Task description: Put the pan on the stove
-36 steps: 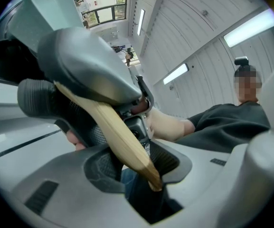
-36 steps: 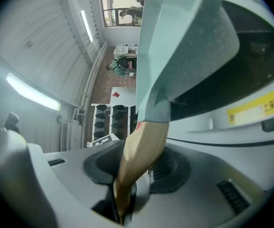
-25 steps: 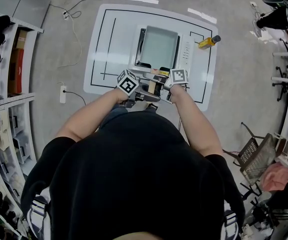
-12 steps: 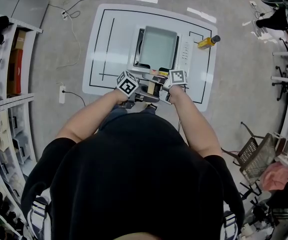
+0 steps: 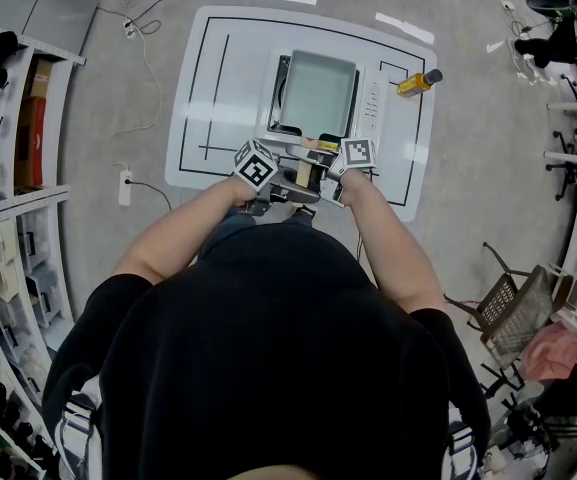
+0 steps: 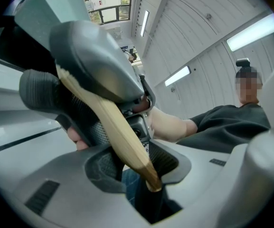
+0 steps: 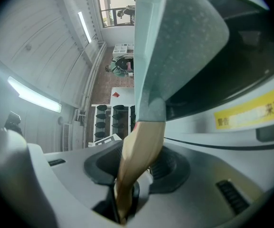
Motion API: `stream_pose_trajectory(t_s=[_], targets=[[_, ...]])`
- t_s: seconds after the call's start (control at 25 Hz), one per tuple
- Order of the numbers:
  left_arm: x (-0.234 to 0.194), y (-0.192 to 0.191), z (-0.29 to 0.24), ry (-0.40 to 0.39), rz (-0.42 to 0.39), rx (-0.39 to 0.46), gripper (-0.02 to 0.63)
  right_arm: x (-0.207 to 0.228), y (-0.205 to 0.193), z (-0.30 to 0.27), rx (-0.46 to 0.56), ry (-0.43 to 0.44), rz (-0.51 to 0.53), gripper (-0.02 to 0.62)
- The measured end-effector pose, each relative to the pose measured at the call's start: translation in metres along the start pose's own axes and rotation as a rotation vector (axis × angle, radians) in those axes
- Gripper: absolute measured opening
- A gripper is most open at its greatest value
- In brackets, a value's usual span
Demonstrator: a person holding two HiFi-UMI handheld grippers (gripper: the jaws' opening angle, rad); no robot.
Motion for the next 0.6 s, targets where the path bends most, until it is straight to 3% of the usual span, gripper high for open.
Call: stream_pose_trajectory(t_s=[0.6], targets=[[-0.0018,-0.001,0.0012,-0.018,0.036,-0.003,0.148,0.0032,0.002,0.0006,0.01,0.015,-0.006,0.147]])
Point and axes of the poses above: the fingertips, and each gripper's own axes: z backward along the fingers, x to its right, y out of its top, the point moved 3 cm from there along z, backward along the fingers, and after that the axes turned 13 degrees about -z, right-handed, at the moved point
